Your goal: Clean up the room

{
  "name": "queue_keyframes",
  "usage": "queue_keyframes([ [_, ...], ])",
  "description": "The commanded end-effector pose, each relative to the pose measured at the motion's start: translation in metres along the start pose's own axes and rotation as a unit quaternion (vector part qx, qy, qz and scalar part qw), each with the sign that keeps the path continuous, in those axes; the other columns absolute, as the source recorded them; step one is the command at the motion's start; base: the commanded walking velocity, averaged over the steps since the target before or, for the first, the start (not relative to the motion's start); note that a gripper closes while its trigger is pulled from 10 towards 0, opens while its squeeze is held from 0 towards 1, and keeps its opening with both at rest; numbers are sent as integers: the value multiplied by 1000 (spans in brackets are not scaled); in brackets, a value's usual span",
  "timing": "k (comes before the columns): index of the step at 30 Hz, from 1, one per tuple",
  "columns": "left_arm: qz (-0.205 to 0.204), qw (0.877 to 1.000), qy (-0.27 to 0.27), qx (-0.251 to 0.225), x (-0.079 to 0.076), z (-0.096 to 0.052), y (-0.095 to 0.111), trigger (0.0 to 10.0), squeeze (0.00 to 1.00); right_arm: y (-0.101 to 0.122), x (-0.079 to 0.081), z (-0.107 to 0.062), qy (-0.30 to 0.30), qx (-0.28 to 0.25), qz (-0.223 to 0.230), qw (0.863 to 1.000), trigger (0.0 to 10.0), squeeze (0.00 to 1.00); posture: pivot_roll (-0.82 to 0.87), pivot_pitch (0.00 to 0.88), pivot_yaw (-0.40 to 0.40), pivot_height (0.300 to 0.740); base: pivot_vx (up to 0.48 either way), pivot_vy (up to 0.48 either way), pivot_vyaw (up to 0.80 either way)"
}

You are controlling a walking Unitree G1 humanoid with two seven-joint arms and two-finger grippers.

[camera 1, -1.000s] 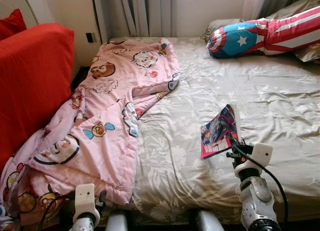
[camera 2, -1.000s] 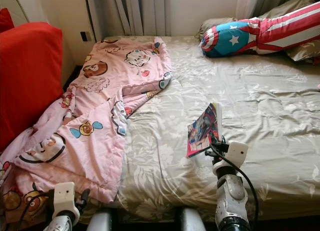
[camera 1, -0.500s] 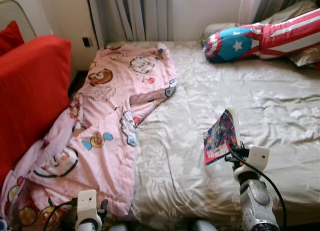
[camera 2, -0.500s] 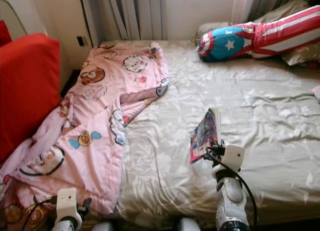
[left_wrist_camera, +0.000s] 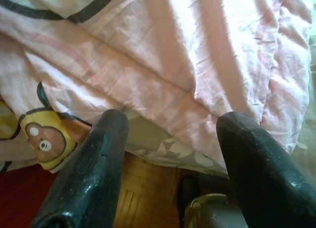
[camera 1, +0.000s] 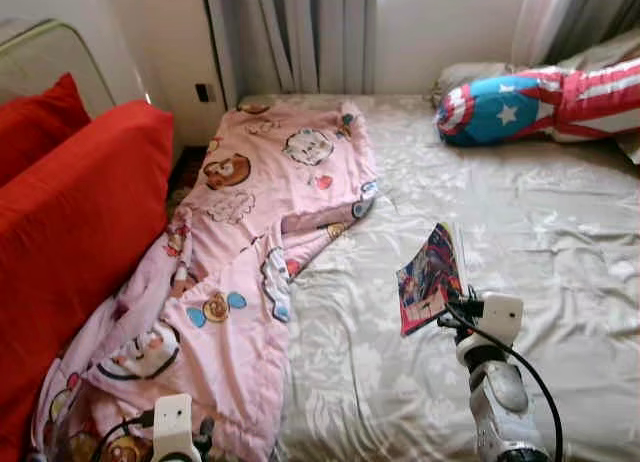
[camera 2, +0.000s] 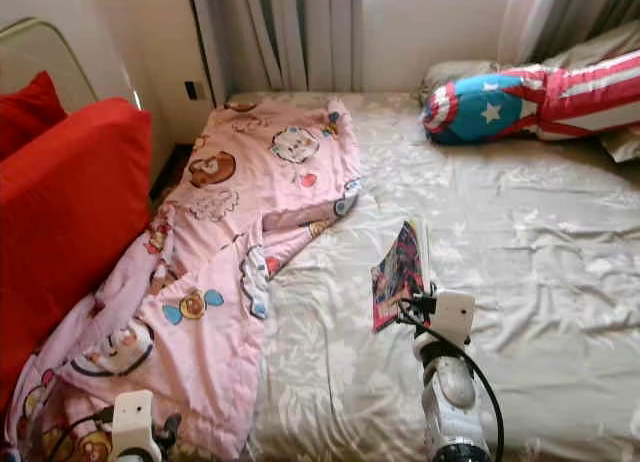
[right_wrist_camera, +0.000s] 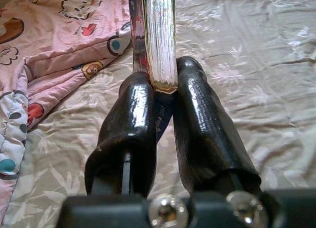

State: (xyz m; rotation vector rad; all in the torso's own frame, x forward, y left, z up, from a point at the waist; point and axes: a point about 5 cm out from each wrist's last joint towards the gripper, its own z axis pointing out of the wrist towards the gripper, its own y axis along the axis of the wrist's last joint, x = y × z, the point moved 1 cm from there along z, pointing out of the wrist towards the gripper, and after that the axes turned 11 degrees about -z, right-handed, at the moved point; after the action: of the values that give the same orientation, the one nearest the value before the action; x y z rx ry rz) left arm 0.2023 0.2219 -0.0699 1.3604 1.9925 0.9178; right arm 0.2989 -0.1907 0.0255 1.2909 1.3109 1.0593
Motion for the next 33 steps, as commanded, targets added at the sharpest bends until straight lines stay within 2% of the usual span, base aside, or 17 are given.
queue_keyframes([
  [1,2,1000,6,14,4,-1,-5,10000,0,6,0,2,-1,-14,-6,1000,10000,0,-95,0,-5,729,0,0,0],
  [7,7,1000,0,22,1,-1,-7,10000,0,7,-1,3,-9,-21,-7,1000,10000,0,-96,0,-5,729,0,0,0],
  [11,18,1000,-7,22,-1,-1,-8,10000,0,3,-6,3,-25,-4,-8,1000,10000,0,-99,0,-7,729,0,-75,0],
  [24,14,1000,-4,22,-2,-1,-7,10000,0,3,-7,3,-31,1,-14,999,10000,0,-93,0,-19,729,0,-480,-640],
  [33,12,1000,-4,24,-1,-1,-8,10000,0,2,-5,3,-24,0,-12,1000,10000,0,-91,0,-13,729,0,-480,0],
])
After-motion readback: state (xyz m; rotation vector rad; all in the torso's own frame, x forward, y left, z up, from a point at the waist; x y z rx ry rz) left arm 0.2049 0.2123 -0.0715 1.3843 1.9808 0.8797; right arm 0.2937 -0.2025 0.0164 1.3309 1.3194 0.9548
